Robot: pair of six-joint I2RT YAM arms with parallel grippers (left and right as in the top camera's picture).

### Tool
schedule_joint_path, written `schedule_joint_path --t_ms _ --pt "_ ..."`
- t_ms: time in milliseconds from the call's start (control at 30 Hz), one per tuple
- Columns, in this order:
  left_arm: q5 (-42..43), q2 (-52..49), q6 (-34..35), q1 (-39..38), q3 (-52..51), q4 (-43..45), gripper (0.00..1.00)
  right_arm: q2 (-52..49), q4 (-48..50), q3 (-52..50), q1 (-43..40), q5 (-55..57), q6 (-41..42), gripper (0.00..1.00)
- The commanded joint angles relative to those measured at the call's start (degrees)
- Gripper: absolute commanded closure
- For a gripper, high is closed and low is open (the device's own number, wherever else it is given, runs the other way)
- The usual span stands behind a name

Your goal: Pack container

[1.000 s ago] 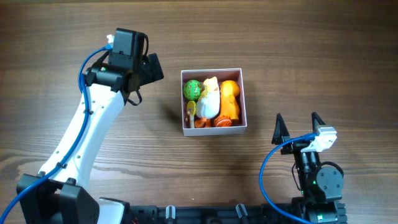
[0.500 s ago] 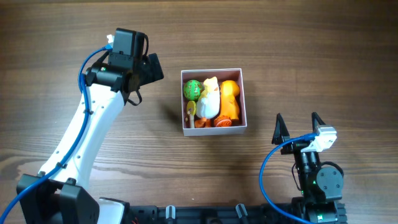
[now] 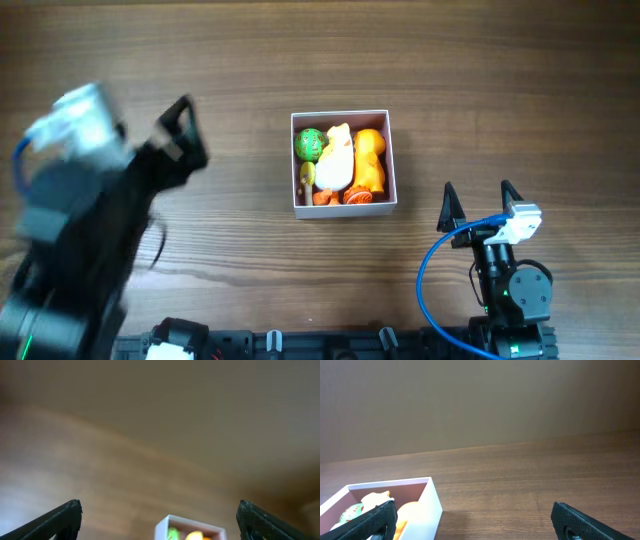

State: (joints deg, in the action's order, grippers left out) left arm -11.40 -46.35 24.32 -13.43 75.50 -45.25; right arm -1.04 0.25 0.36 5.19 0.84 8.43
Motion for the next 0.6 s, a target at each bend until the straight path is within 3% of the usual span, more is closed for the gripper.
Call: schedule_joint_path --t_ms 0,200,333,433,567 --pt "-1.75 12.11 -0.07 1.31 0.59 -1.86 0.00 0.61 0.17 -0.07 -0.02 -0.94 -0.79 0.00" --pt "-1.75 26.43 -0.04 3.65 -0.13 -12.87 0.00 0.61 0.17 -0.07 -0.02 -0.94 -0.79 0.00" --pt "-1.49 32.92 0.63 6.84 -8.39 -14.58 0.00 0.61 0.17 -0.07 -0.02 -0.94 -0.79 0.00" --pt "-1.49 37.46 2.12 9.22 -20.61 -8.92 0.00 0.61 0.17 -0.07 -0.02 -0.94 -0.79 0.00" --pt "-0.13 41.75 2.08 9.86 -35.82 5.33 0.00 0.61 0.17 -0.07 -0.02 -0.94 -0.76 0.00"
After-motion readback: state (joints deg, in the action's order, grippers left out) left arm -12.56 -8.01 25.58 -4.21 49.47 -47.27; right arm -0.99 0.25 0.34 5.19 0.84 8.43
